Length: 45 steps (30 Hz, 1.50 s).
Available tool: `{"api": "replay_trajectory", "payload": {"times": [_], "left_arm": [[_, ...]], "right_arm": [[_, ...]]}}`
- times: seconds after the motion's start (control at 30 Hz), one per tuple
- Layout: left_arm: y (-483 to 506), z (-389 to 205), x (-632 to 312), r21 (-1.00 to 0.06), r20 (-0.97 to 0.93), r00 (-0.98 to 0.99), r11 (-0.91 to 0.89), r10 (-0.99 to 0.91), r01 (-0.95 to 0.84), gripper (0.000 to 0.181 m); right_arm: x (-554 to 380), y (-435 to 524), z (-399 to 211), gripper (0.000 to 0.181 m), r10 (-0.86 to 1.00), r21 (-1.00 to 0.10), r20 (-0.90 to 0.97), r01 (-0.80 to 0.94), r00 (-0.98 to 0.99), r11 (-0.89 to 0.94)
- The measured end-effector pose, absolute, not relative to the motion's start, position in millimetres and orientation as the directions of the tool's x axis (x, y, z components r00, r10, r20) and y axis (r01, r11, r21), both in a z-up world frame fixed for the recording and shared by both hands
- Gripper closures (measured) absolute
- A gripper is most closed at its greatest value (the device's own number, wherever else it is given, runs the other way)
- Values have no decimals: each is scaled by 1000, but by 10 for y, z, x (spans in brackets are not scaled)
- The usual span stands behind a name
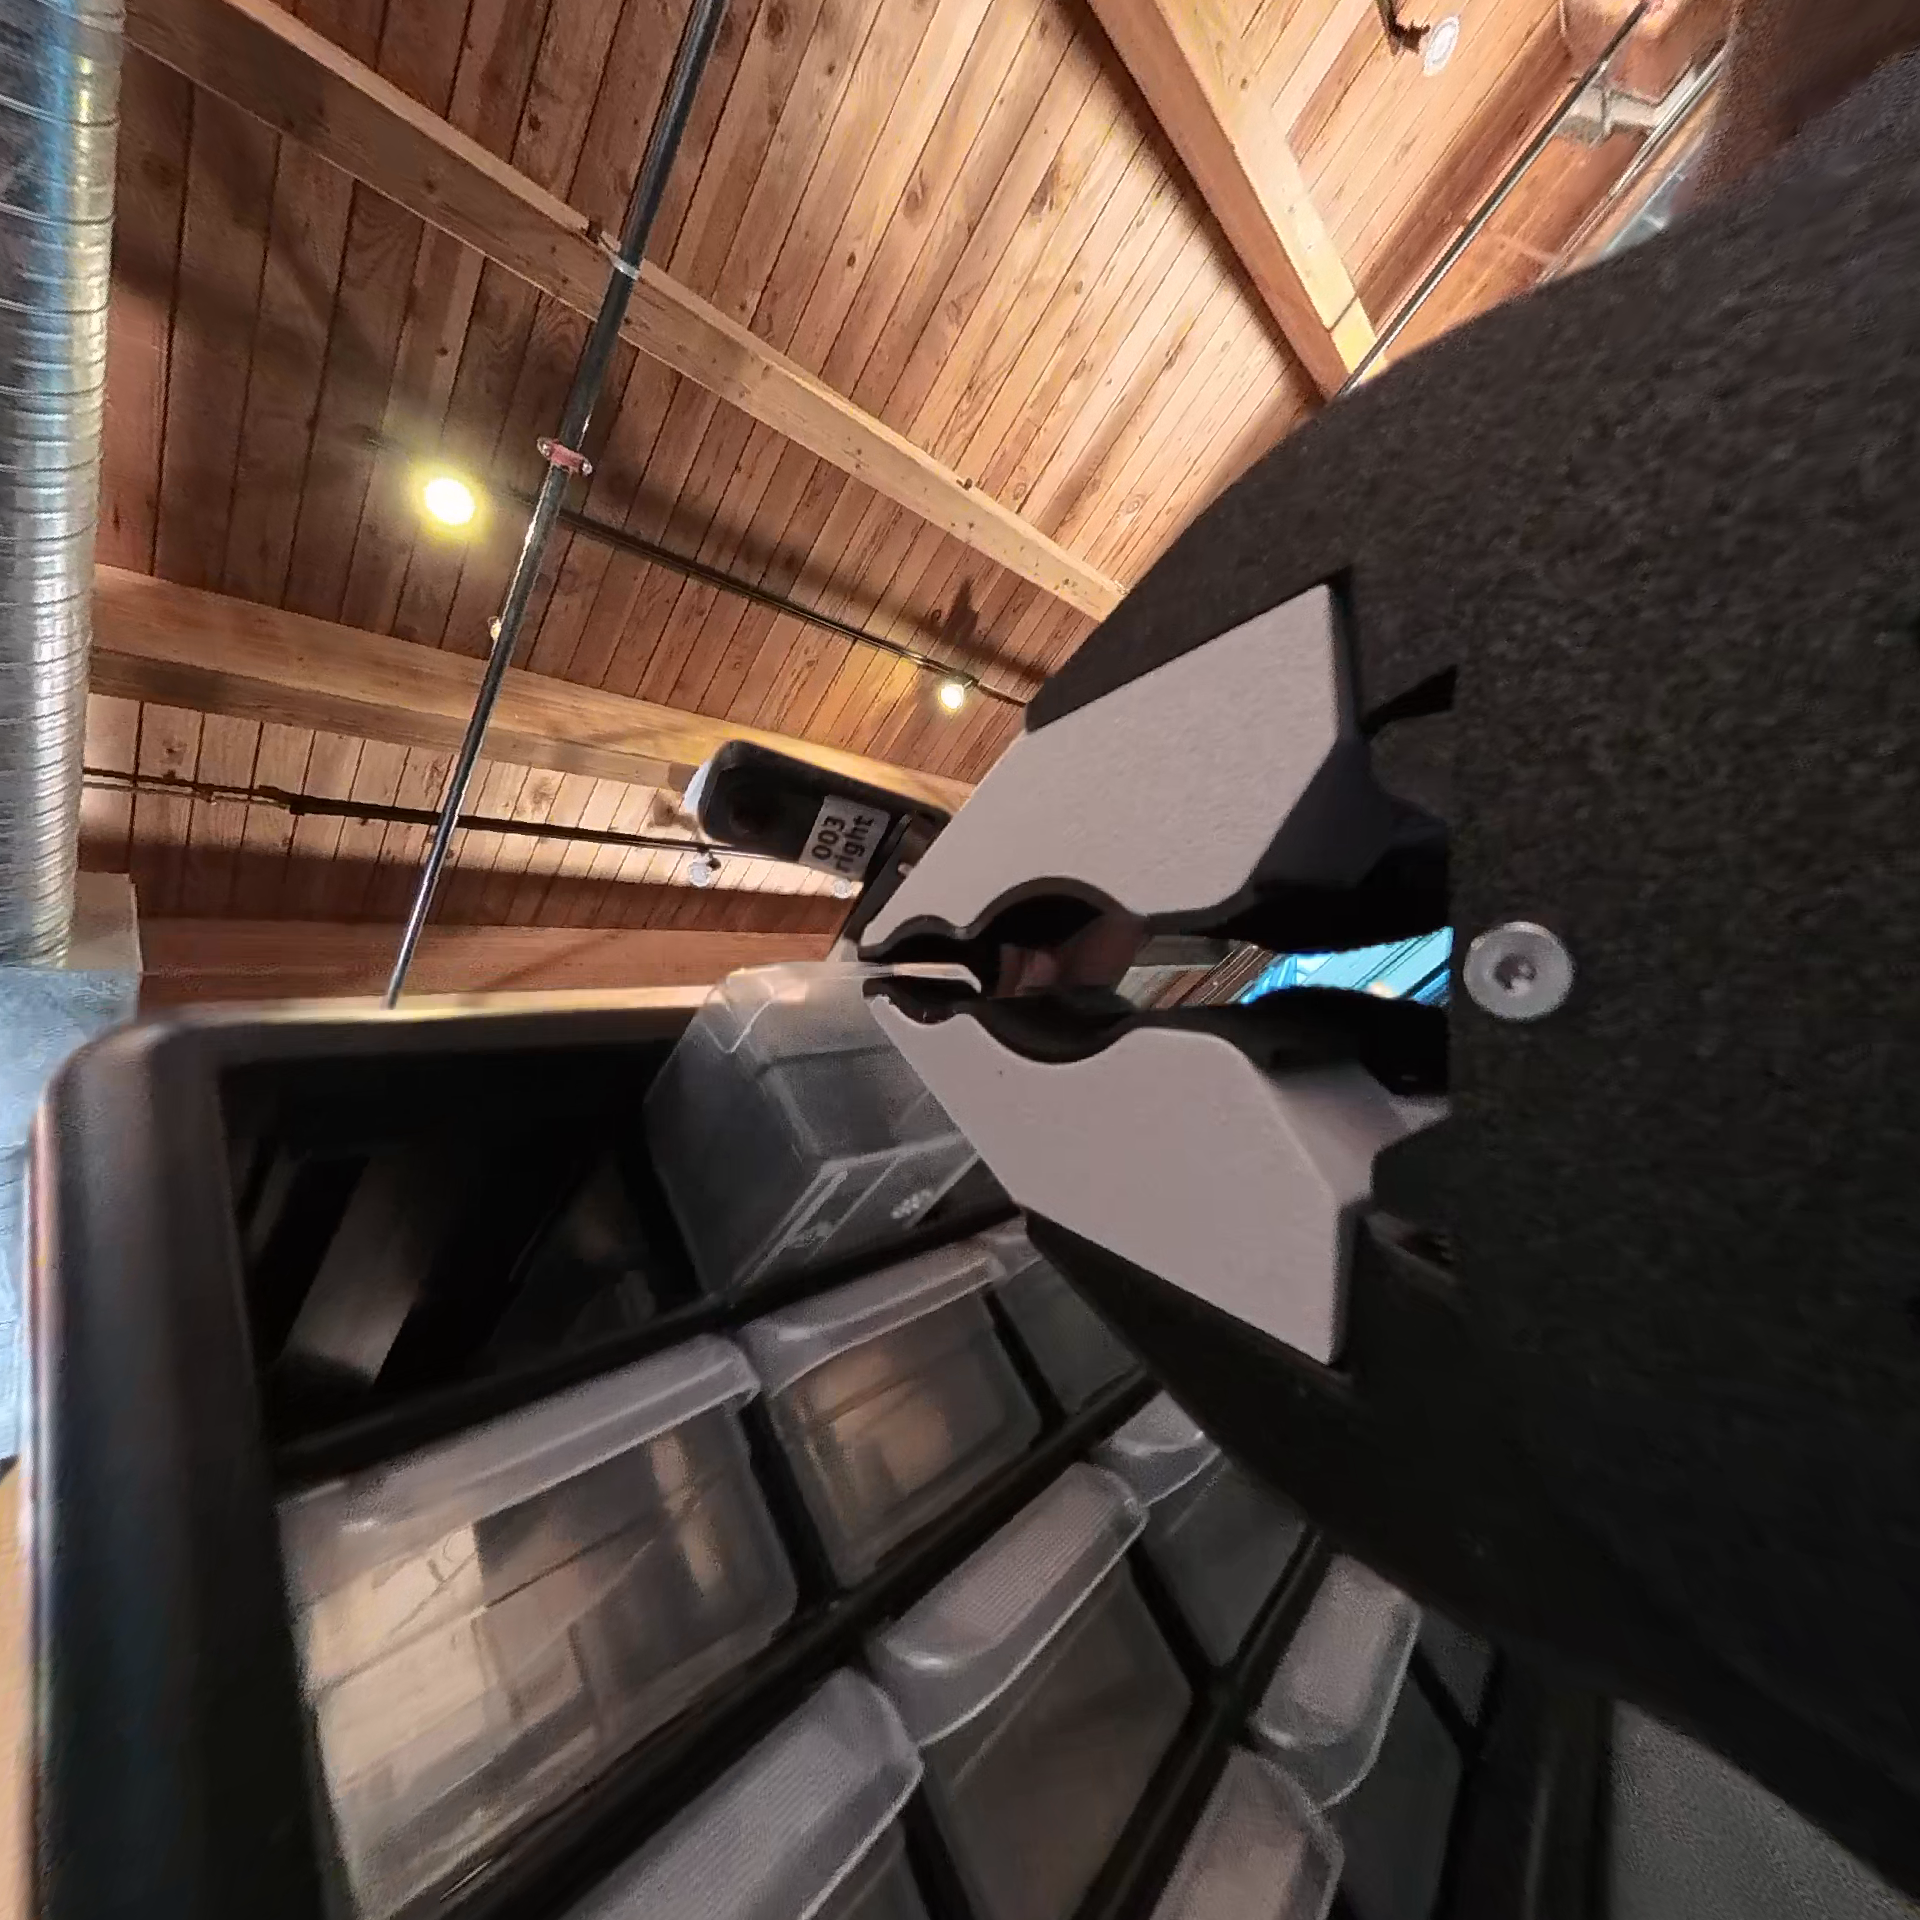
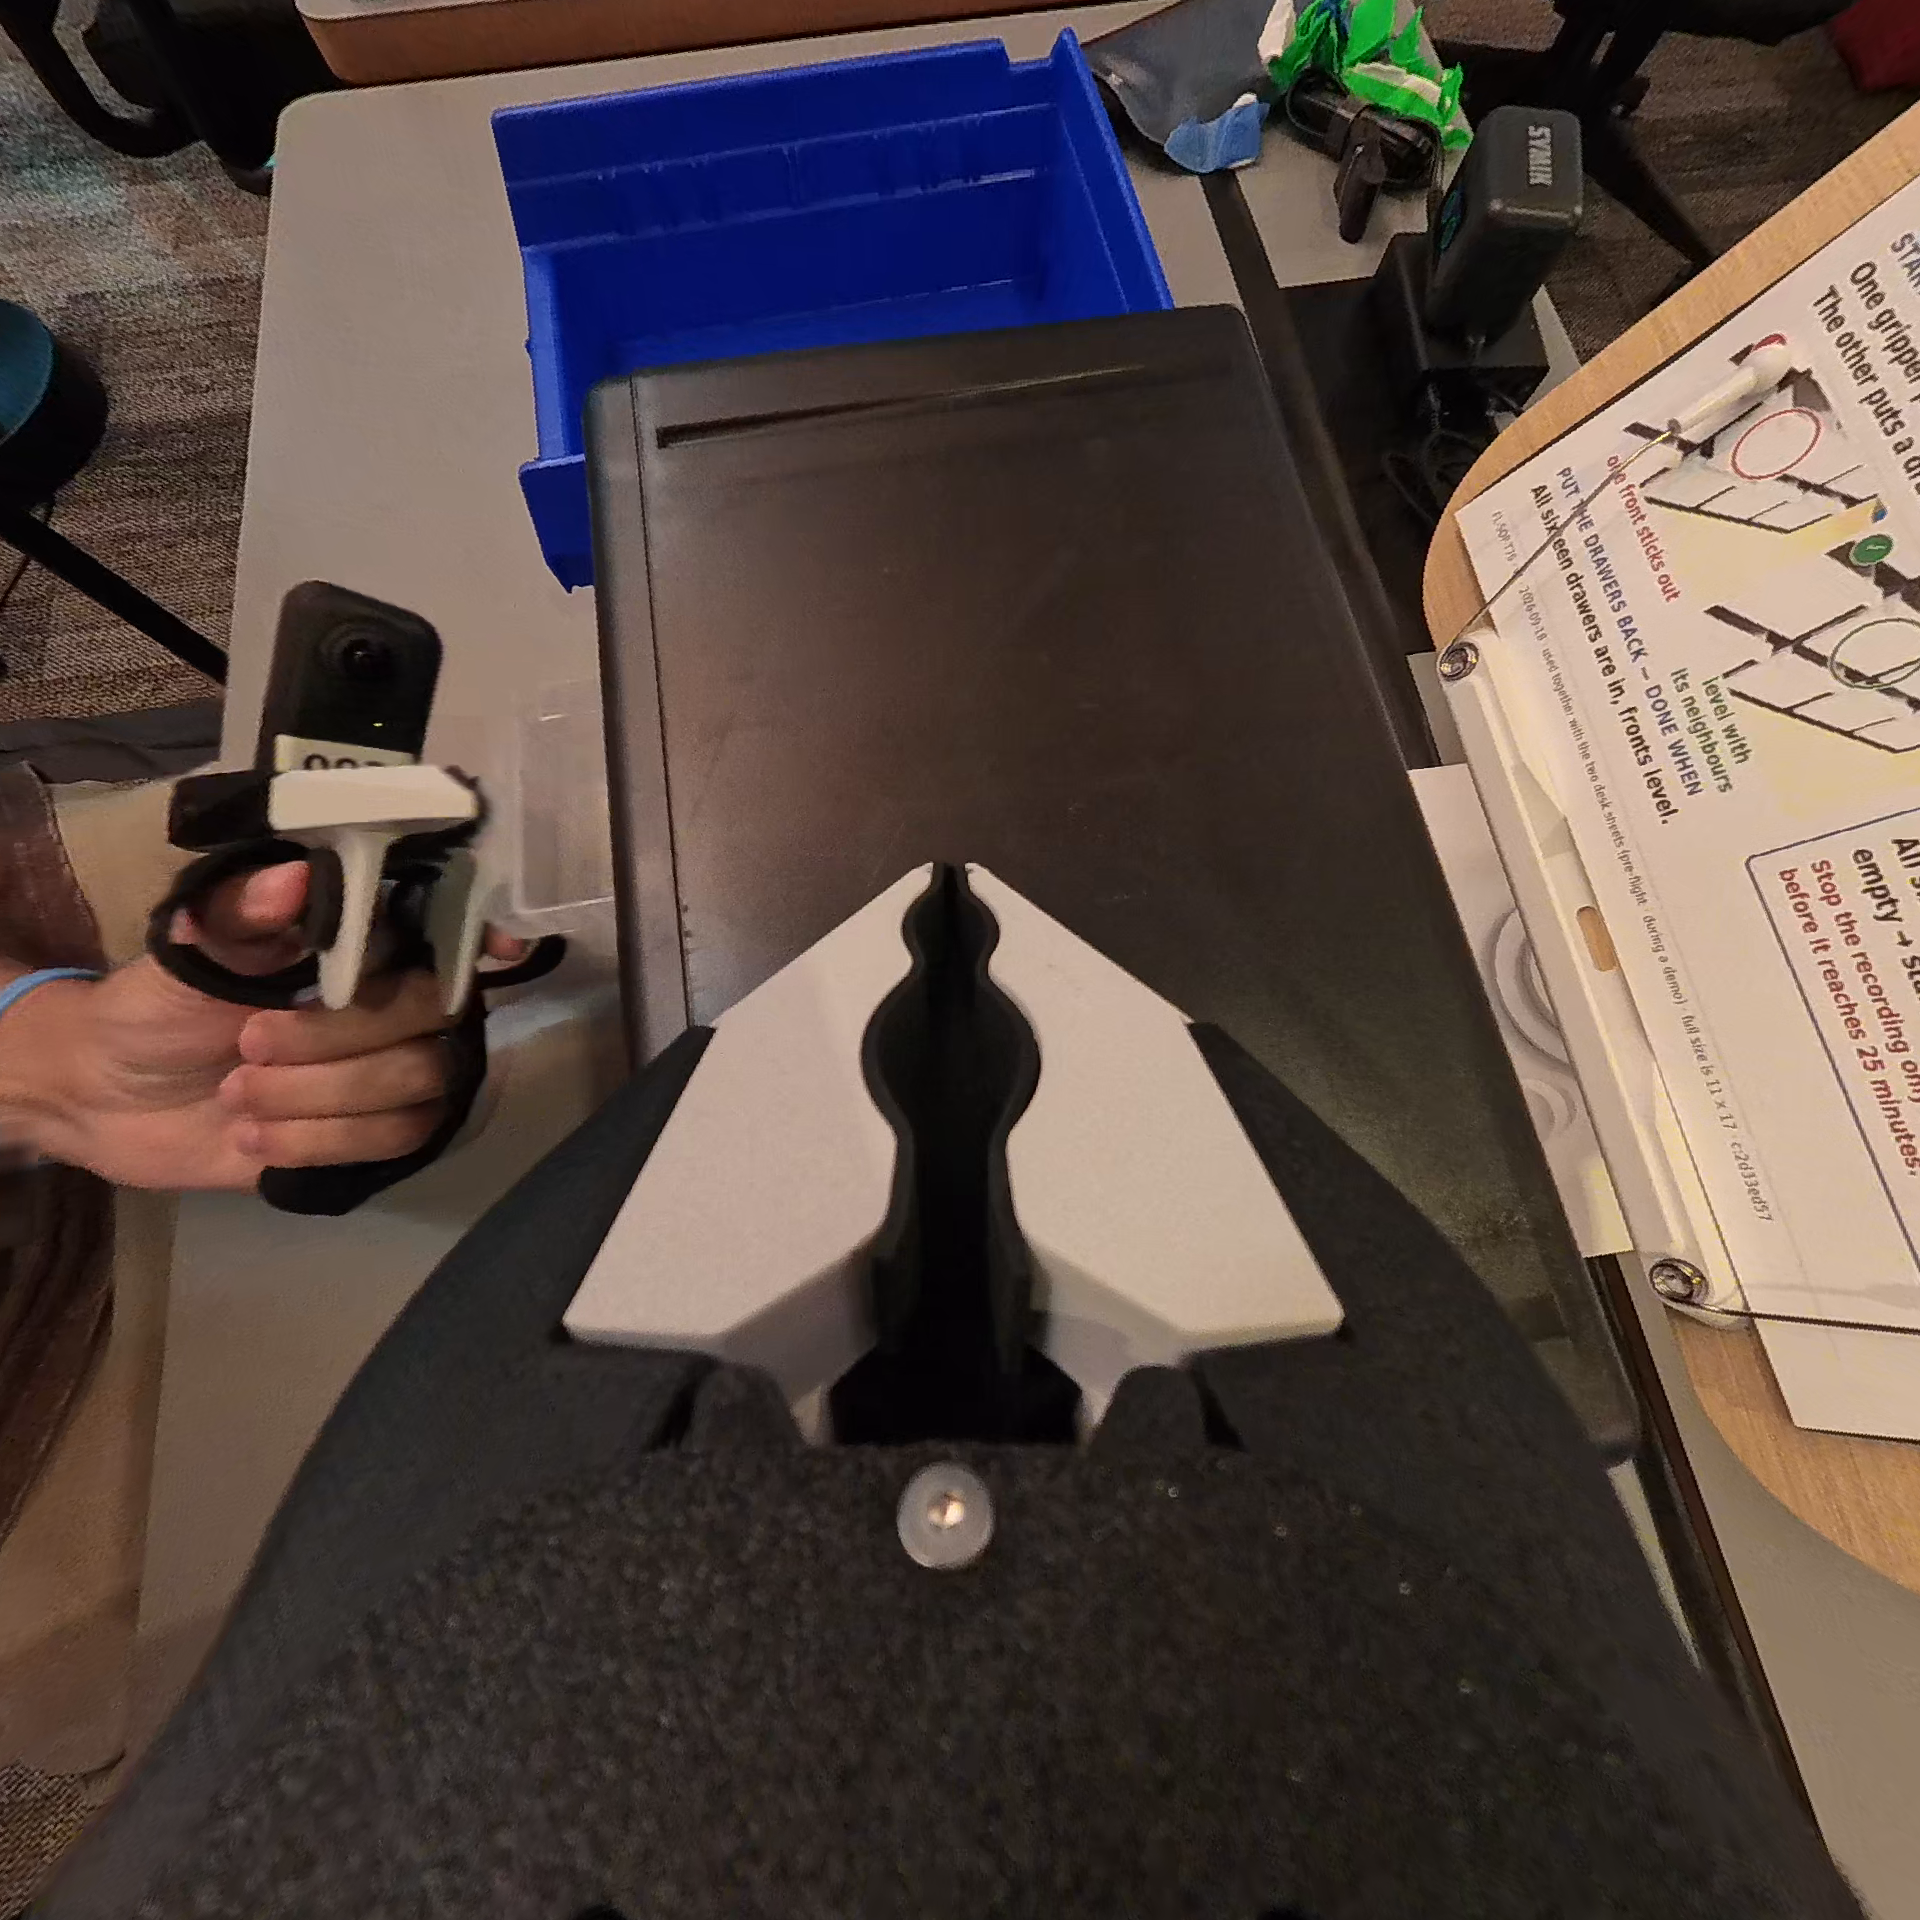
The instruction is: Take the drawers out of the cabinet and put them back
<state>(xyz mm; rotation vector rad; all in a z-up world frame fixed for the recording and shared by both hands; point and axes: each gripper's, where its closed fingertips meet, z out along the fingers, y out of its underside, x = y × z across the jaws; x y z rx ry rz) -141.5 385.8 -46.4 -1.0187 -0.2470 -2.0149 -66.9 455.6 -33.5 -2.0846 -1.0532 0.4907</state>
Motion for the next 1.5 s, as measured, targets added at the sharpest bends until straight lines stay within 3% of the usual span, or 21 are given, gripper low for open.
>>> {"api": "replay_trajectory", "payload": {"times": [0.57,0.77,1.17,1.5], "left_arm": [[2958,-332,-1986,-290,699,-333,-676,-633,677,181],[2776,-411,-2177,-261,715,-396,-745,-576,614,181],[2517,-943,-1866,-163,876,-407,-954,-257,251,181],[2415,-1468,-2046,-61,975,-218,-995,-43,-74,180]], "right_arm": [[-677,4612,-336,181,787,-760,-35,495,615,-421],[-677,4614,-336,181,781,-755,-46,490,623,-435],[-676,4613,-335,181,772,-761,-42,480,634,-436],[-674,4613,-336,181,777,-758,-35,491,628,-430]]}}
